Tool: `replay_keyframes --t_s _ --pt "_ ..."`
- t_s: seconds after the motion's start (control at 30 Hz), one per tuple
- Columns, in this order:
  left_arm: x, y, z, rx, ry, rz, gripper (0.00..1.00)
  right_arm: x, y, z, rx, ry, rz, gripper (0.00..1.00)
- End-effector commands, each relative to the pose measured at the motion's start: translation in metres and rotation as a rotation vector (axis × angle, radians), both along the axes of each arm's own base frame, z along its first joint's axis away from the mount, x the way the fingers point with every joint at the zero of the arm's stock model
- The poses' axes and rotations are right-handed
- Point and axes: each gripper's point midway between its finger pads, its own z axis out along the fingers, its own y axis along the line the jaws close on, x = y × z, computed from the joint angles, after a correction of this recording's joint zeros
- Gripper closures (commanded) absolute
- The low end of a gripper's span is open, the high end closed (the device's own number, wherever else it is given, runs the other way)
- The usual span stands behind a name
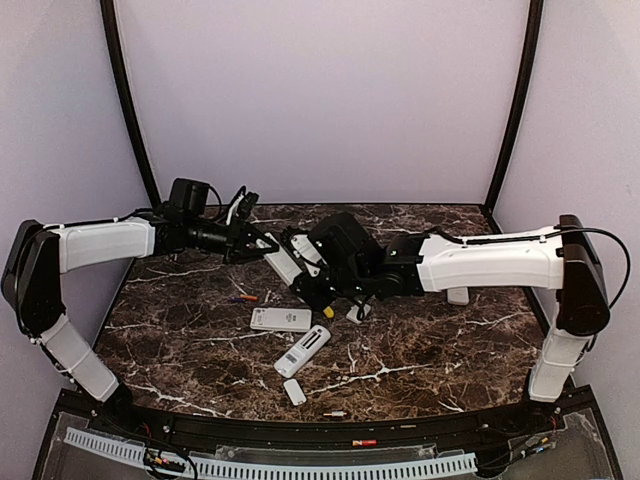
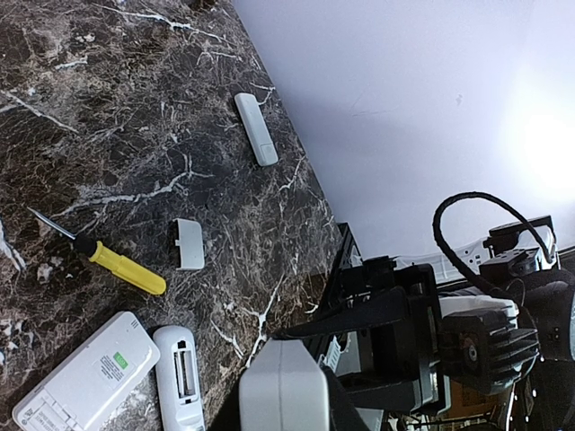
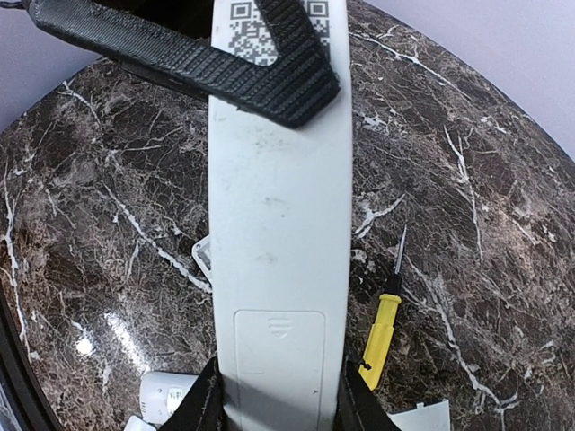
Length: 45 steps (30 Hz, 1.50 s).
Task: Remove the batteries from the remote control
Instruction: Pass from the right arm to the left, then remove the battery cover from the remote control.
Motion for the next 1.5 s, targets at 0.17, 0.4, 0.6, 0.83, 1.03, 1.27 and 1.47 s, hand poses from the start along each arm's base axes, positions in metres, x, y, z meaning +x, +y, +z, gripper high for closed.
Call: replay_keyframes --t_s 0.17,0.4,0.6,0.83,1.03,1.27,1.47 --pt "-0.003 0.006 0.024 -0.009 -0.137 0.029 1.00 0.014 -0.026 0.028 0.080 -0.056 -0.175 0.43" --pt "0.000 0.028 0.055 -0.015 -0.309 0.139 1.00 0.005 -0.028 0.060 0.318 0.001 -0.193 0.13" --pt "-0.015 0.029 0.083 -0.115 -0.404 0.109 1.00 0.006 -0.028 0.088 0.589 0.153 -0.253 0.15" --pt "-0.037 0.030 0.107 -0.212 -0.486 0.055 1.00 -0.011 -0.003 0.123 0.819 0.265 -0.067 0.12" --pt "-0.047 0.031 0.117 -0.246 -0.515 0.031 1.00 -0.013 0.010 0.119 0.822 0.291 -0.028 0.13" --pt "-0.050 0.031 0.120 -0.261 -0.516 0.017 1.00 -0.012 0.017 0.118 0.826 0.307 -0.017 0.23" --pt "-0.052 0.031 0.120 -0.267 -0.514 0.007 1.00 -0.010 0.018 0.121 0.838 0.296 -0.020 0.32"
